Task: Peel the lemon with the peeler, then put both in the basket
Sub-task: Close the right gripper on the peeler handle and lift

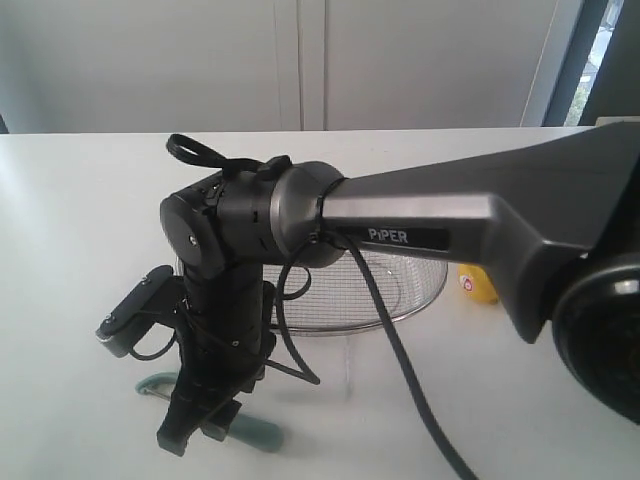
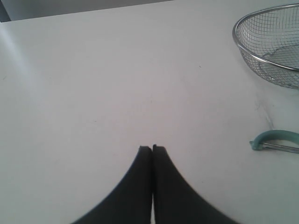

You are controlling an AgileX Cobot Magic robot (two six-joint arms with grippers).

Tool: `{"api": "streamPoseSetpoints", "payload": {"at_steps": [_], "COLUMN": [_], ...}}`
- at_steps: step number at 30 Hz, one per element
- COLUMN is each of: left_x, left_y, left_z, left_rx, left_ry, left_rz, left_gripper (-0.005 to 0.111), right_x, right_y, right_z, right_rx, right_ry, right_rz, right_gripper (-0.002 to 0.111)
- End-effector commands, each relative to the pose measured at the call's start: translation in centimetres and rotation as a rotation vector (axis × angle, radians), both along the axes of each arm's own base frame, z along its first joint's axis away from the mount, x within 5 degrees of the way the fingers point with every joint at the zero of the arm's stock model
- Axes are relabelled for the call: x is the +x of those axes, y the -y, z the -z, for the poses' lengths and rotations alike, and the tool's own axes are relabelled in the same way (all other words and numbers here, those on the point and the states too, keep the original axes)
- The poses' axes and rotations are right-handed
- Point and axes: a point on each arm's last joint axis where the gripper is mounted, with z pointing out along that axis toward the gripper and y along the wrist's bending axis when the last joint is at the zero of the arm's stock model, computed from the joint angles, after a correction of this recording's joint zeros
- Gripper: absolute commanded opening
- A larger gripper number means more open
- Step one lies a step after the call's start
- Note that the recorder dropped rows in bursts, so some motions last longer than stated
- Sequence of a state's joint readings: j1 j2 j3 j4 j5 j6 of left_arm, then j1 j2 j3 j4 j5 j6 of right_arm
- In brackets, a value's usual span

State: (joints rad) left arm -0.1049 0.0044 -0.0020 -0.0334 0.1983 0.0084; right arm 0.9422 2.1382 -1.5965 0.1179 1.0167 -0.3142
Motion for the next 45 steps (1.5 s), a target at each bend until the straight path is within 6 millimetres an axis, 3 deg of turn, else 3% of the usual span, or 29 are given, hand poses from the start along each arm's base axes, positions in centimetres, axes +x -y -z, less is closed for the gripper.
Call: {"api": "streamPoseSetpoints", "payload": {"at_steps": [1, 34, 45], "left_x": [0.0, 0.0, 0.0], "left_y": [0.1, 0.1, 0.1], "left_z": [0.0, 0.0, 0.0], "left_rx": [-0.006, -0.006, -0.006], "left_ry": [0.005, 0.005, 0.005], "left_rz": [0.008, 0.008, 0.008], "left_gripper": [0.0, 0.0, 0.0], "right_x": [-0.2, -0.2, -0.4], "right_y": [0.0, 0.2, 0.4], "right_z": [0.9, 3.4, 4.6], "right_rx": [-0.029, -0.102, -0.16], "right_ry": [-0.014, -0.06, -0.083], "right_rz": [-0.014, -0.037, -0.031], "right_gripper": [0.052, 0.052, 0.024]}}
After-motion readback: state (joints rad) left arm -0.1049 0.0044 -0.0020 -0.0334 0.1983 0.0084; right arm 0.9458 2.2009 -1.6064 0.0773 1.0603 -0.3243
